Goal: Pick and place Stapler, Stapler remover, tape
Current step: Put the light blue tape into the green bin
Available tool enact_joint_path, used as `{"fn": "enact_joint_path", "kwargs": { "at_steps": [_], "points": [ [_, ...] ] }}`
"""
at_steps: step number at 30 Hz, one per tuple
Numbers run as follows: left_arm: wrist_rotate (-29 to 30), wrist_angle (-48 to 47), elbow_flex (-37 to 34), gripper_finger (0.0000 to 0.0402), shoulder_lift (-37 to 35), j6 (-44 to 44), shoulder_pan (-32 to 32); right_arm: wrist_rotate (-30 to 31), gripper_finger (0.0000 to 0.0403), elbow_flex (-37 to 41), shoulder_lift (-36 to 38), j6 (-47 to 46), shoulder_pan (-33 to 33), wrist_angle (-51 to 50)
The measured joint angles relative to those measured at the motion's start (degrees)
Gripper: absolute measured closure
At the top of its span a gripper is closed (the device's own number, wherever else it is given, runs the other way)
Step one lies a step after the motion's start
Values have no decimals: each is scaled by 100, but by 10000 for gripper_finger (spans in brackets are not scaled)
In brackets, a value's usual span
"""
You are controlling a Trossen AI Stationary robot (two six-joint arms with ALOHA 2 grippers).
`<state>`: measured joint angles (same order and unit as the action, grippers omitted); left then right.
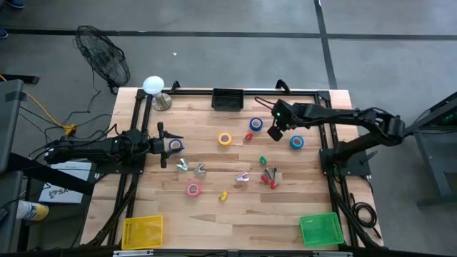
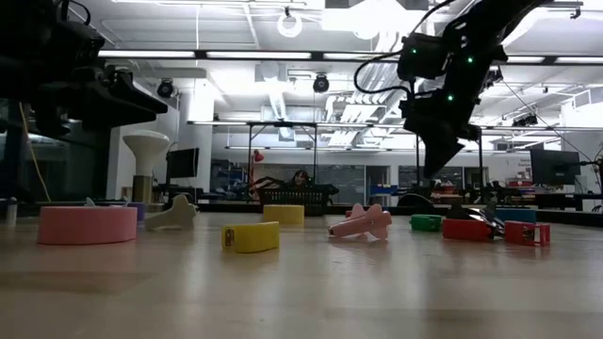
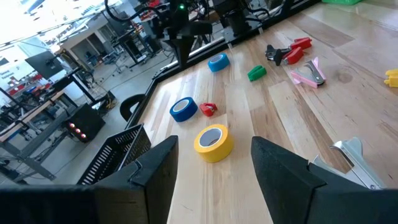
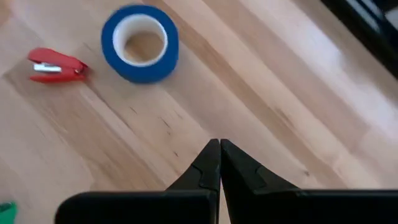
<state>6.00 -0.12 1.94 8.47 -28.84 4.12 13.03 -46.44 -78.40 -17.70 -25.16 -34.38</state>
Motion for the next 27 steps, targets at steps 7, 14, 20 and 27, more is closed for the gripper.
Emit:
{"fn": "enact_joint_path", "kwargs": {
  "at_steps": [7,14,20,27],
  "points": [
    [1,0,0,204,0,-1,-1,-1363,402,411,34,-622,7,-142],
    [0,0,1,204,2,0,0,-1600,402,450,82,-633,213,-157],
    [1,0,1,204,0,-1,0,-1182,402,450,84,-643,474,-299],
    [0,0,1,204,0,-1,0,-215,367,450,155,-1298,607,-1082]
  ]
}}
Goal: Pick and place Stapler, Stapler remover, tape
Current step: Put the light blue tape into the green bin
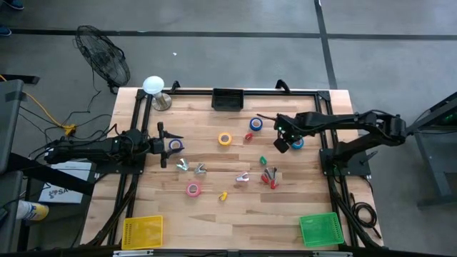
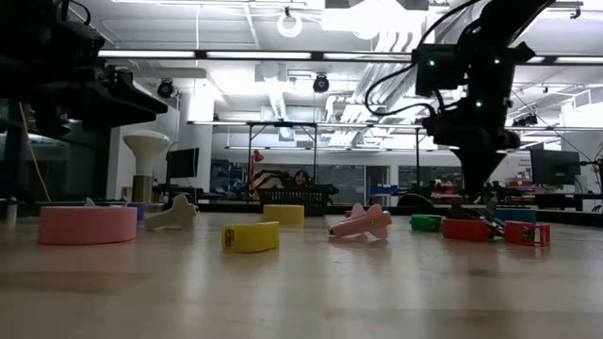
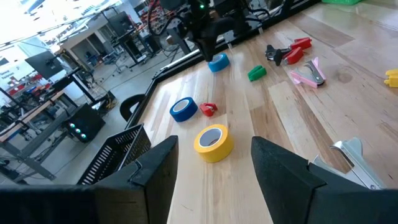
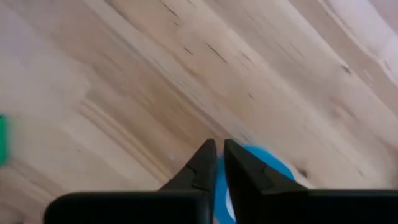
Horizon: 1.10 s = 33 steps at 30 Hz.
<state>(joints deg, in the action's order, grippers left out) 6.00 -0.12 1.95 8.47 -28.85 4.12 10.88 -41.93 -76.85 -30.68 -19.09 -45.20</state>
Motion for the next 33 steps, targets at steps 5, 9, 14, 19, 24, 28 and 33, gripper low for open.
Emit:
{"fn": "enact_joint_path", "kwargs": {
  "at_steps": [5,9,14,19,24,28,33],
  "points": [
    [1,0,-1,204,2,1,0,-266,301,-2,91,-214,0,-419],
    [1,-1,-1,204,0,-1,-1,-500,262,-2,91,-242,2,-670],
    [0,-1,0,204,0,-1,-1,-331,245,-1,91,-257,-2,-809],
    [2,0,0,204,2,-2,0,-286,246,187,69,-333,-4,-785],
    [1,-1,-1,204,2,-2,-2,-289,246,363,67,-343,-4,-519],
    [0,0,1,204,2,0,0,-307,246,391,65,-280,-4,-465],
    [2,0,0,204,1,0,0,-342,246,391,-36,-216,-10,-443]
  ]
}}
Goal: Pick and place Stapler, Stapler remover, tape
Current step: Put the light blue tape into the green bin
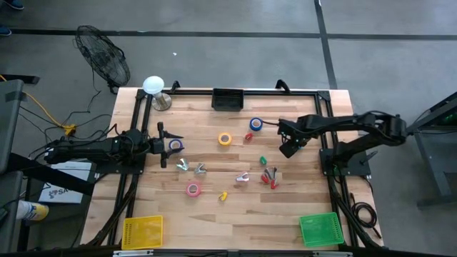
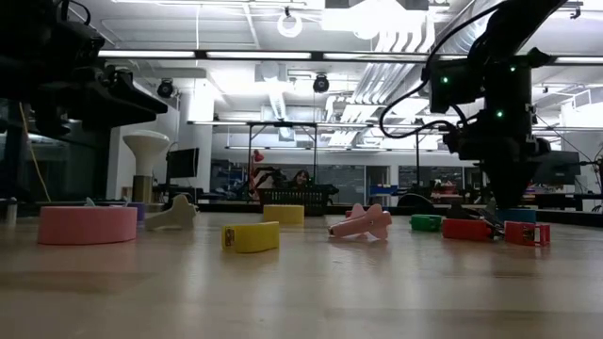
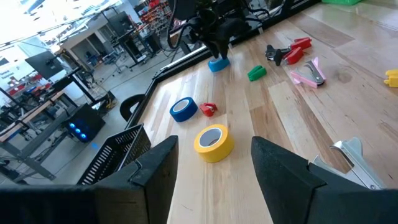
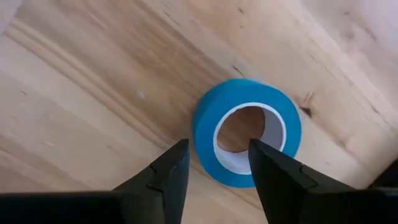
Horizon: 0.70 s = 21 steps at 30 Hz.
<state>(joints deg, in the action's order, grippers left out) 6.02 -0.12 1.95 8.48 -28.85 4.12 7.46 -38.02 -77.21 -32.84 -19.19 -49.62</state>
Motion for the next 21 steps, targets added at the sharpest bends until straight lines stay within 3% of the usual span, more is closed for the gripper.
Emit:
{"fn": "enact_joint_path", "kwargs": {
  "at_steps": [12,21],
  "points": [
    [-2,0,-1,204,1,0,0,-339,259,0,-420,402,-4,312],
    [-2,0,0,204,1,0,0,-453,332,0,-411,595,1,134]
  ]
}}
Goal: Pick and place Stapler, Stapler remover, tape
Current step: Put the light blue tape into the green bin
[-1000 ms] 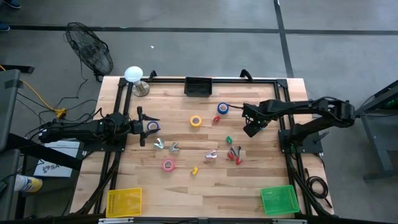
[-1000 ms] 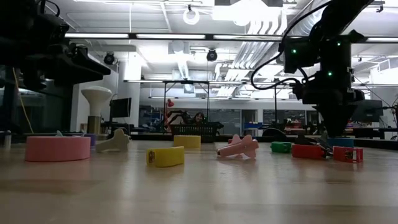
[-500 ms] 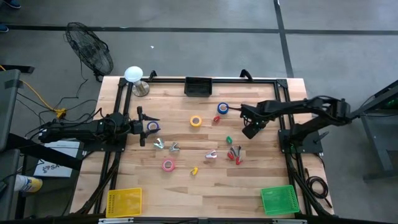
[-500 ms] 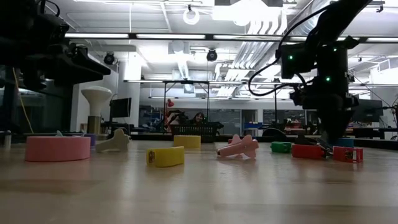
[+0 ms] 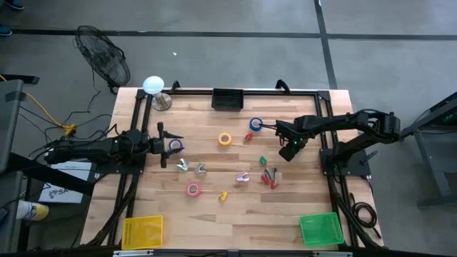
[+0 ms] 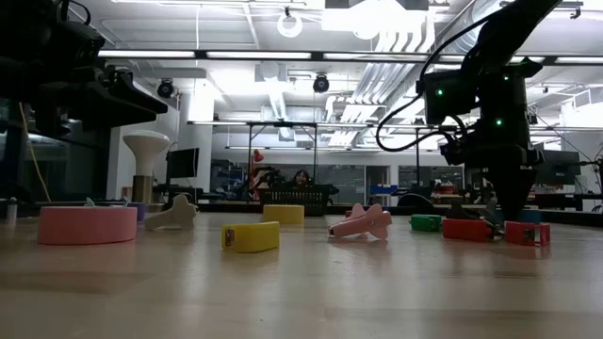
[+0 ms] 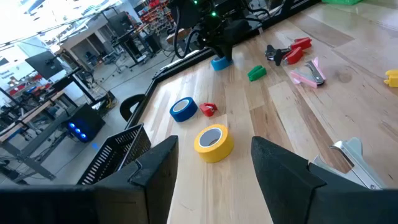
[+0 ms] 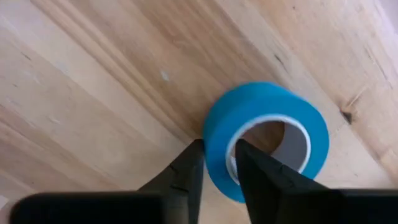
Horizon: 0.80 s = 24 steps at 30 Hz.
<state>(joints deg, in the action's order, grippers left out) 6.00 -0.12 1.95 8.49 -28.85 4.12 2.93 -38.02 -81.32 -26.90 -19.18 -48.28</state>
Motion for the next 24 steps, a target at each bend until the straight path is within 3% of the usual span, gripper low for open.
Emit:
{"fn": "enact_joint_path", "kwargs": {
  "at_steps": [4,13,18,24],
  "points": [
    [0,0,-1,204,0,1,-1,-28,375,-2,6,78,20,-124],
    [0,0,0,204,0,-1,-1,-28,375,-281,358,-298,661,-912],
    [0,0,0,204,0,0,0,-307,375,-422,747,-1012,1423,-1509],
    [1,-1,0,204,-1,0,0,-889,375,-435,1179,-2495,2717,-1647]
  ]
}}
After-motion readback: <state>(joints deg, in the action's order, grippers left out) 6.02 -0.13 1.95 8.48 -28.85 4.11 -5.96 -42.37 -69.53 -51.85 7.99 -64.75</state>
